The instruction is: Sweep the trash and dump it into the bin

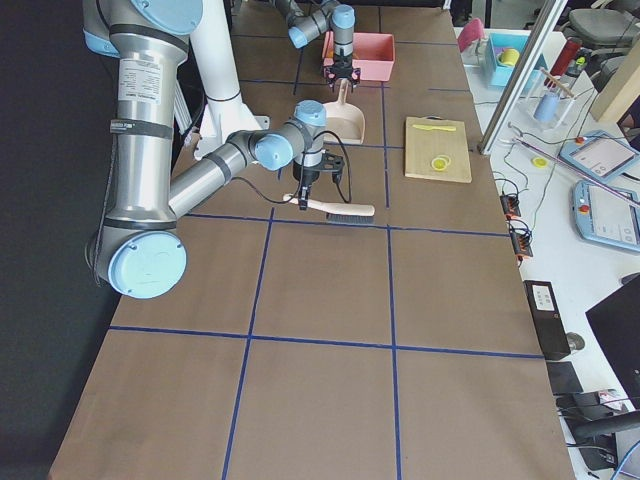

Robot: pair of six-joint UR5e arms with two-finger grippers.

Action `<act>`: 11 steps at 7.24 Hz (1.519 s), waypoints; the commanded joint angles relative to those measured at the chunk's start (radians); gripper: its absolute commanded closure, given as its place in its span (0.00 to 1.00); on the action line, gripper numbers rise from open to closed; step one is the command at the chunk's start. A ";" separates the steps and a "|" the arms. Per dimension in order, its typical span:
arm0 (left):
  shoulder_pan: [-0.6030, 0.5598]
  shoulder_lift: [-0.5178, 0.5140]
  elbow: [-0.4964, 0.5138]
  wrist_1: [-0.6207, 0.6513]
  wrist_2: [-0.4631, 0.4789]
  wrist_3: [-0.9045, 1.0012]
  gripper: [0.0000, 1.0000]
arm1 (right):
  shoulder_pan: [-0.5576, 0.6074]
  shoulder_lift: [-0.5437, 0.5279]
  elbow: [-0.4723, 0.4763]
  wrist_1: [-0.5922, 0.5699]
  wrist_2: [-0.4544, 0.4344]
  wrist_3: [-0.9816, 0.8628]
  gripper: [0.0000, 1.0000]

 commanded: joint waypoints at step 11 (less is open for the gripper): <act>-0.329 0.192 -0.188 0.191 -0.132 -0.051 0.00 | 0.002 -0.273 -0.150 0.406 0.013 0.010 0.92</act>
